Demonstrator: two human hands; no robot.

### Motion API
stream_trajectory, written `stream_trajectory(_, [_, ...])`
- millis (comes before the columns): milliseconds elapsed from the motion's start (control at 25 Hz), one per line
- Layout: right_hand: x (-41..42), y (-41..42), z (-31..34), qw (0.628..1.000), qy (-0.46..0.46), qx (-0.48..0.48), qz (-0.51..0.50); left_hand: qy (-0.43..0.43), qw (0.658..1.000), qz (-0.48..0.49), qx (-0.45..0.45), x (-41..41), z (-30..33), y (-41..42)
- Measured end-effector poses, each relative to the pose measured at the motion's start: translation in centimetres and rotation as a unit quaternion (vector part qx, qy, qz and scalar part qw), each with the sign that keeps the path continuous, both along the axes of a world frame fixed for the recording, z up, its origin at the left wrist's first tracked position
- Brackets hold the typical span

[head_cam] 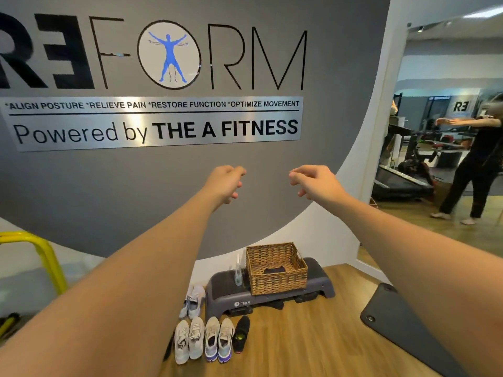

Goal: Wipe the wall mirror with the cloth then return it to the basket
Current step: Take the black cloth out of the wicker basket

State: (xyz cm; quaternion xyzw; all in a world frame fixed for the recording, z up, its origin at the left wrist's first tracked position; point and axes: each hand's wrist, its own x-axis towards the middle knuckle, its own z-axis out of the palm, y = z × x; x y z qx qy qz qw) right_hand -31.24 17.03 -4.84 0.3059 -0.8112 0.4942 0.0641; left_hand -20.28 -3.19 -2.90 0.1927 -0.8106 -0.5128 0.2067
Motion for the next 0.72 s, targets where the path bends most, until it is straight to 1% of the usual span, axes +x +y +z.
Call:
stream_trajectory(120, [-6.8, -3.2, -1.5, 1.0, 0.002, 0.012, -0.007, -0.016, 0.999, -0.01, -0.04, -7.2, -1.9, -4.1])
stream_trajectory(240, [-13.6, -6.0, -2.5, 0.999, -0.012, 0.018, -0.025, -0.038, 0.998, -0.019, -0.055, -14.4, -3.1, -7.2])
stream_trajectory(360, [-19.9, -7.9, -4.3, 0.999, -0.031, 0.022, -0.029, -0.053, 0.998, -0.03, -0.034, -21.3, -4.7, -9.0])
stream_trajectory(520, [-30.4, -10.3, -8.5, 0.997, -0.056, 0.034, -0.042, -0.074, 0.996, -0.04, 0.0, -32.4, -8.8, -11.2])
stream_trajectory(720, [-42.8, -14.0, -13.4, 0.996, -0.072, 0.049, -0.027, -0.098, 0.995, -0.023, 0.016, -44.7, -13.3, -14.8])
